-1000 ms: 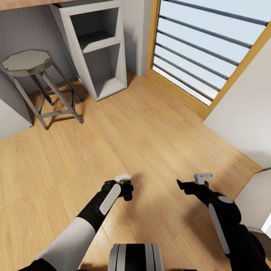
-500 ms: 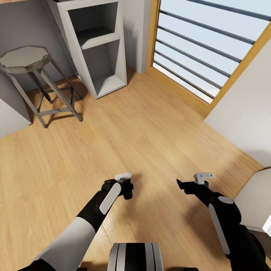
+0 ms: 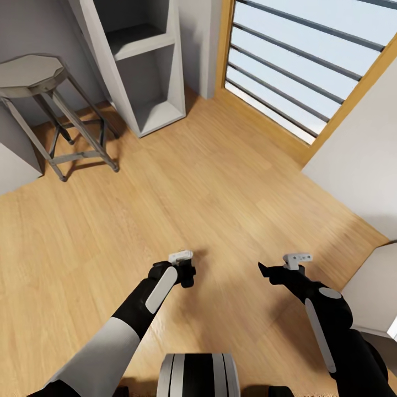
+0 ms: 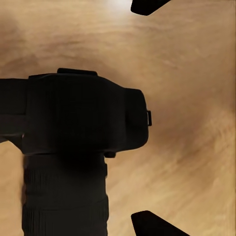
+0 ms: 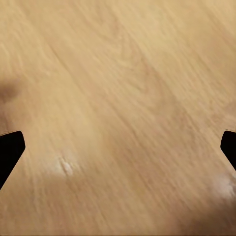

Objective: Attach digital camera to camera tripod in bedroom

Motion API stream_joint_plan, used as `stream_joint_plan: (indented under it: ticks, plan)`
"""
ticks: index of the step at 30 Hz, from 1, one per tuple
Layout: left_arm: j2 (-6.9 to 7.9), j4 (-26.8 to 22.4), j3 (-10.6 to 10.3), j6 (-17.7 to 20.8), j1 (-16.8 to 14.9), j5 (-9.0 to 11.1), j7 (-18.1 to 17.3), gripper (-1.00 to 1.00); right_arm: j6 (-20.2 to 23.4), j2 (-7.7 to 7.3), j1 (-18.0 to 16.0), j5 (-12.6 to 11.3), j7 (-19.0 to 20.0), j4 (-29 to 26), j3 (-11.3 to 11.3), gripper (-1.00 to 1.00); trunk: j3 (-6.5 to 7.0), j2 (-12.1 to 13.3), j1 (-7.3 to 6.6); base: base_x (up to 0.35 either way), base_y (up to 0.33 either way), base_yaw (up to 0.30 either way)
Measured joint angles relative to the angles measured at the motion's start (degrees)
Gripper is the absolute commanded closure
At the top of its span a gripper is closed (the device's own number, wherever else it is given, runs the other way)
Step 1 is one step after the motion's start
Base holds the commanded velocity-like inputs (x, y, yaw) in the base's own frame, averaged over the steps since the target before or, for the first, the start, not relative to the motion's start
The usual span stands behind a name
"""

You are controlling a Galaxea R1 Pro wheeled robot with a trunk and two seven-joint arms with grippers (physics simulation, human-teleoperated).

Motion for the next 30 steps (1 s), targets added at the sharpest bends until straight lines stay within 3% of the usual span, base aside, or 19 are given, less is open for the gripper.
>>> stream_joint_plan:
  ticks: [12,20,30]
  plan:
    - [0.05,0.0,-1.5,-0.2,0.0,-0.1,0.0,-1.00,0.0,-0.01,0.0,0.0,0.0,0.0,0.0,-1.00,-2.66,-0.2,0.31,0.000,0.000,0.000]
    - [0.08,-0.3,-3.6,-2.4,0.0,-0.1,0.0,-1.00,0.0,0.03,0.0,0.0,0.0,0.0,0.0,-1.00,-2.67,-0.2,0.31,0.000,0.000,0.000]
    - [0.09,-5.7,-5.6,-2.4,0.0,-0.1,2.8,-1.00,0.0,0.09,0.0,0.0,0.0,0.0,0.0,-1.00,-2.67,-0.2,0.31,0.000,0.000,0.000]
